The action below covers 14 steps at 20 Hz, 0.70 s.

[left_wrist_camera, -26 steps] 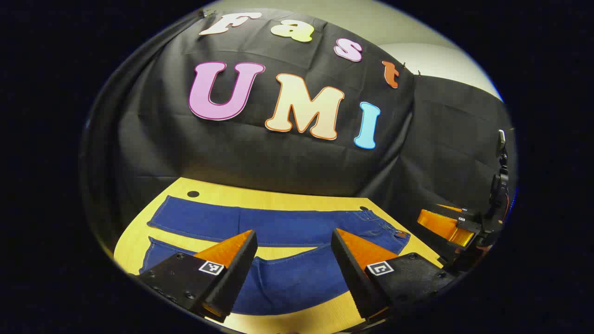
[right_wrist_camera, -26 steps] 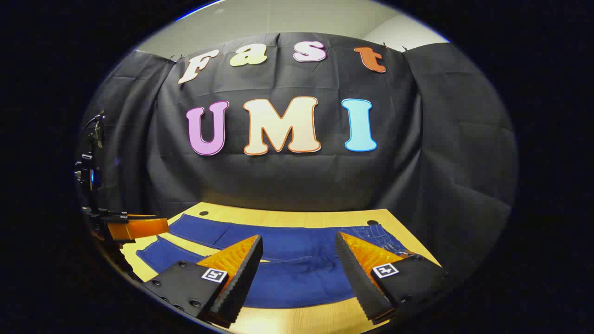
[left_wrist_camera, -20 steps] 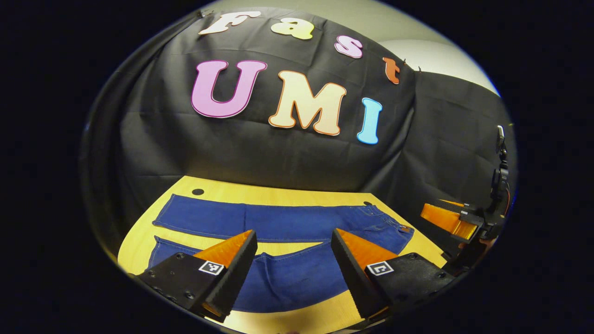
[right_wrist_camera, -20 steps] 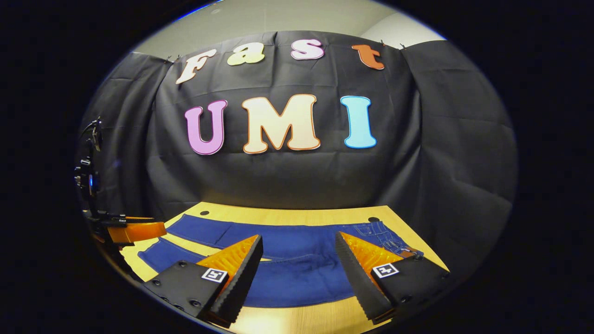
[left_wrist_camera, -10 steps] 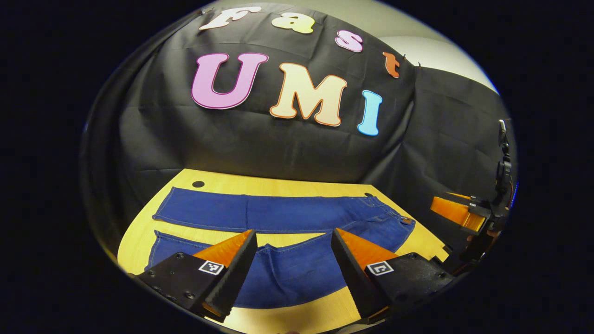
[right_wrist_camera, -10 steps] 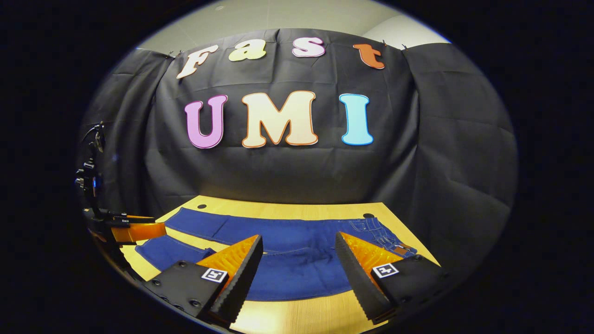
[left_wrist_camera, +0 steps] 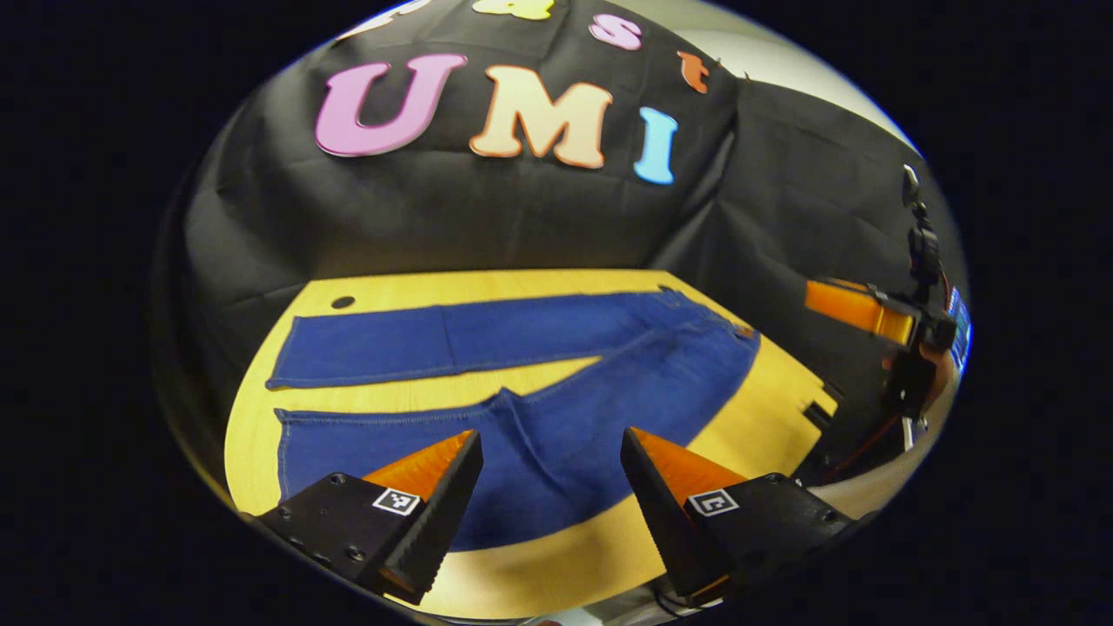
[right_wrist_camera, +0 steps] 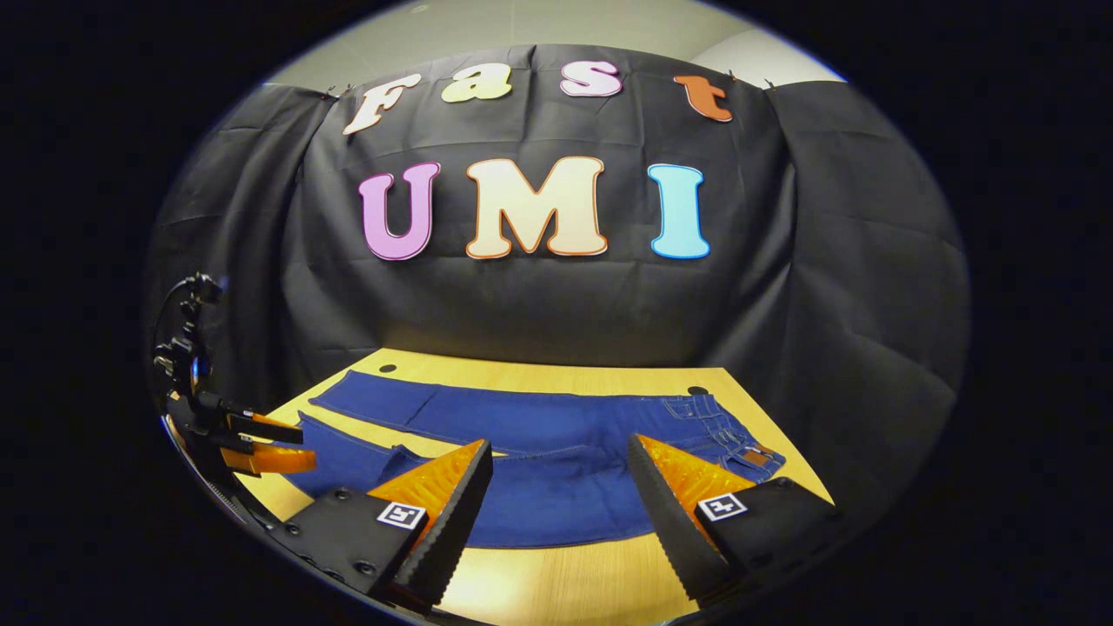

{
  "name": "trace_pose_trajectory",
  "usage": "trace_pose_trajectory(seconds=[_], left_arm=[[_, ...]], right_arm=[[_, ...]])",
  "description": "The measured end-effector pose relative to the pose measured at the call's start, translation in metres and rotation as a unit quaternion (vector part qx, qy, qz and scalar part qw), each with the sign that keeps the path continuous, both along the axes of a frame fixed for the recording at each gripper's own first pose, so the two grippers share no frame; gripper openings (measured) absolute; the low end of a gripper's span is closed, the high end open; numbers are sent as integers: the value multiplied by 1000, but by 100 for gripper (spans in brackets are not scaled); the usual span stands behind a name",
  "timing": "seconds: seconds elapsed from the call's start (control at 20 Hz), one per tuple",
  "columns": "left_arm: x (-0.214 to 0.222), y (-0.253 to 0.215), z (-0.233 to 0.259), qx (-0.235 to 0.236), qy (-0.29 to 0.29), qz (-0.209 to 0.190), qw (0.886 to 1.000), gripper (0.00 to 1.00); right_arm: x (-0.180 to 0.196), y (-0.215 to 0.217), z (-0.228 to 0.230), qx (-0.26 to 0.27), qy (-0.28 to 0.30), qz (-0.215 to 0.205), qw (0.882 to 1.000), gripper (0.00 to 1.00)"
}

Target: Grasp the waist and the cuffs of the jeans and fold them to make the two legs overlap; first hold the waist and fold one-third of the jeans toward the cuffs, then hold the cuffs and fold the remaining one-third in the same direction to finish folding.

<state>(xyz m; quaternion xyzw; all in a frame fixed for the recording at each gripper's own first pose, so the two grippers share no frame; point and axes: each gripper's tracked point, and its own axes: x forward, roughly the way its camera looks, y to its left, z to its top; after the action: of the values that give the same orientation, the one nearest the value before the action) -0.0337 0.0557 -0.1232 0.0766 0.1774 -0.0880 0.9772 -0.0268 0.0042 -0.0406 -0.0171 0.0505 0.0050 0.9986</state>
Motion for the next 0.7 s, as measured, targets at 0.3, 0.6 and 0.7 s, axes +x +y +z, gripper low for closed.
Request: trace_pose_trajectory(seconds=[0.3, 0.6, 0.7], left_arm=[[-32, 48, -63, 113, 158, -74, 978, 96], [-53, 106, -94, 184, 268, -104, 940, 96], [-54, 119, -96, 217, 289, -117, 925, 95]], right_arm=[[-5, 2, -20, 2, 27, 4, 1000, 98], [-11, 0, -39, 14, 52, -1, 999, 98], [-12, -4, -45, 19, 57, -8, 998, 97]])
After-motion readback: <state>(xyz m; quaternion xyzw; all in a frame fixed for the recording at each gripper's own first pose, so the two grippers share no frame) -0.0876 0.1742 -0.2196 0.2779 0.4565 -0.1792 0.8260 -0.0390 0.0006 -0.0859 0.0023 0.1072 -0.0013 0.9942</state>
